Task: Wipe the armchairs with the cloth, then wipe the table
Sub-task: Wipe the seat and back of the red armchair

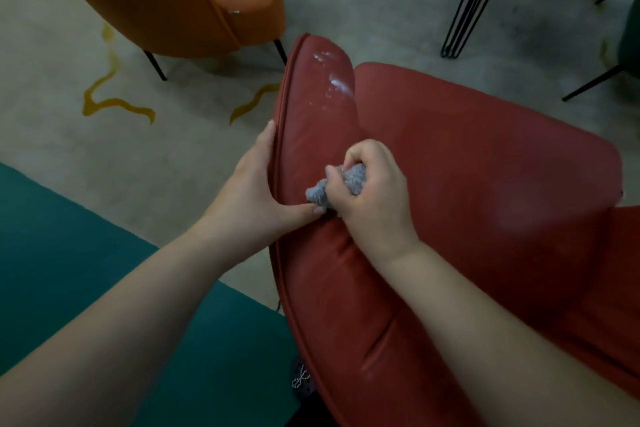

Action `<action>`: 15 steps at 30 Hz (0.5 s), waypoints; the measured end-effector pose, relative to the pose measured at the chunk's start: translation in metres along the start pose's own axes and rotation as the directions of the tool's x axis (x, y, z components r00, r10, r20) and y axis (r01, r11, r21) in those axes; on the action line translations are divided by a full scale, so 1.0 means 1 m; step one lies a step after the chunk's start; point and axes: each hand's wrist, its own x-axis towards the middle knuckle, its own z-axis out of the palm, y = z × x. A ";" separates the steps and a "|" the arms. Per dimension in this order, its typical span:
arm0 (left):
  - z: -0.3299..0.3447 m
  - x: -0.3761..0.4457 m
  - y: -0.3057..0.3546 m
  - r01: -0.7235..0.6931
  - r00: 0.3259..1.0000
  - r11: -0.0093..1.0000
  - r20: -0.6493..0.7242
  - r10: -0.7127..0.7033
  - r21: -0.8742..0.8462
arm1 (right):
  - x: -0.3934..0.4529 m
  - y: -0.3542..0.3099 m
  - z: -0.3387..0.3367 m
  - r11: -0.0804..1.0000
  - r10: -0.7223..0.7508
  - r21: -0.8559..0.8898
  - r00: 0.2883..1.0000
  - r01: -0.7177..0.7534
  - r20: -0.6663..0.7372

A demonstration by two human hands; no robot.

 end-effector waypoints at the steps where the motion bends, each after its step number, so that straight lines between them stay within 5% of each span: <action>1: -0.002 0.005 0.000 0.002 1.000 1.000 0.006 -0.002 -0.006 | 0.013 0.000 0.005 1.000 0.002 0.006 1.000 -0.002 0.009; 8: -0.011 0.035 0.007 0.008 1.000 0.999 0.021 -0.009 0.034 | 0.129 0.018 0.038 0.995 0.096 0.024 0.993 -0.095 -0.065; 15: -0.008 0.066 0.012 -0.026 0.998 0.999 -0.052 0.028 0.031 | 0.041 0.026 0.013 0.980 0.171 0.120 0.979 -0.158 -0.112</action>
